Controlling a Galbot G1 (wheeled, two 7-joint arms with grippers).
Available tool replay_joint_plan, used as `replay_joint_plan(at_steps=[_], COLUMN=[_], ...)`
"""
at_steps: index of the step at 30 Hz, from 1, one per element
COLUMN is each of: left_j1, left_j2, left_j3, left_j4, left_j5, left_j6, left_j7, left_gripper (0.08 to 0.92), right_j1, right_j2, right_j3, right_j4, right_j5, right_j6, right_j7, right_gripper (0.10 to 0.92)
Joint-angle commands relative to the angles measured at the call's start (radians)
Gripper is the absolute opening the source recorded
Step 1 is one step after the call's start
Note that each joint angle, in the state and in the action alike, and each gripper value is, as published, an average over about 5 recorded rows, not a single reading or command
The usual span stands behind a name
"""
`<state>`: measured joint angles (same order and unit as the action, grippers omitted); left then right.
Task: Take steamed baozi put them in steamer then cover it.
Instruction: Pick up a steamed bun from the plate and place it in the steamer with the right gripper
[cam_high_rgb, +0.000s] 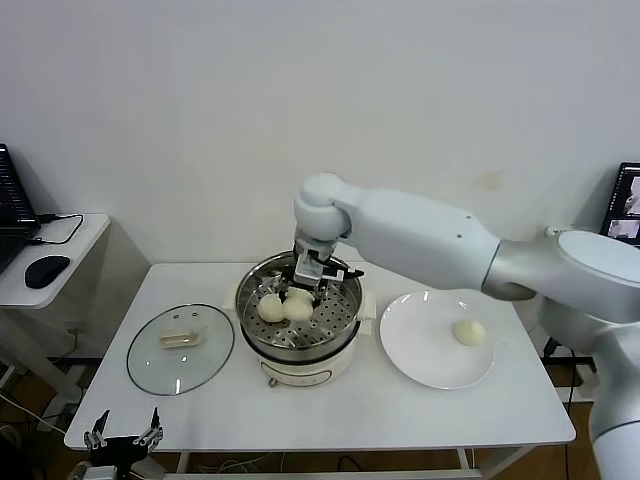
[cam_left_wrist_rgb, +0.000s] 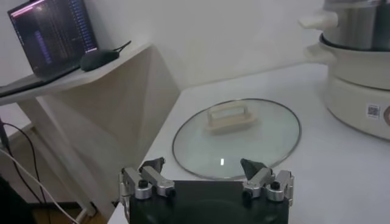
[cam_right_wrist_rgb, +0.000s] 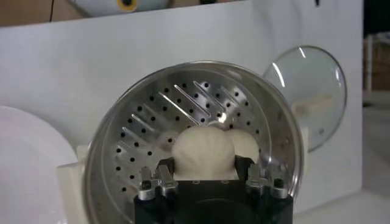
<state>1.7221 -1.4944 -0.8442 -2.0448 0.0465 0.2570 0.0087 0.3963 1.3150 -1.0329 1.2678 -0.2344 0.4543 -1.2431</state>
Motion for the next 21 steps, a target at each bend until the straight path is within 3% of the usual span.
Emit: replay_joint_plan(at_steps=[1, 21], left_j1=[-0.004, -0.001], left_j2=[0.0, 0.002], left_j3=[-0.001, 0.004], left_j4=[0.005, 0.003], left_j5=[-0.001, 0.0], left_j6=[0.0, 0.003], left_j7=[0.0, 0.012], left_gripper=[0.823, 0.823], right_j1=[-0.059, -0.066], right_j2=[0.014, 0.007], right_j3=[-0.011, -0.052], right_j4=[0.008, 0.056], right_j5=[-0.085, -0.057], right_j6=[0.055, 0.038], right_j7=[0.034, 0.019], right_gripper=[0.611, 0.613])
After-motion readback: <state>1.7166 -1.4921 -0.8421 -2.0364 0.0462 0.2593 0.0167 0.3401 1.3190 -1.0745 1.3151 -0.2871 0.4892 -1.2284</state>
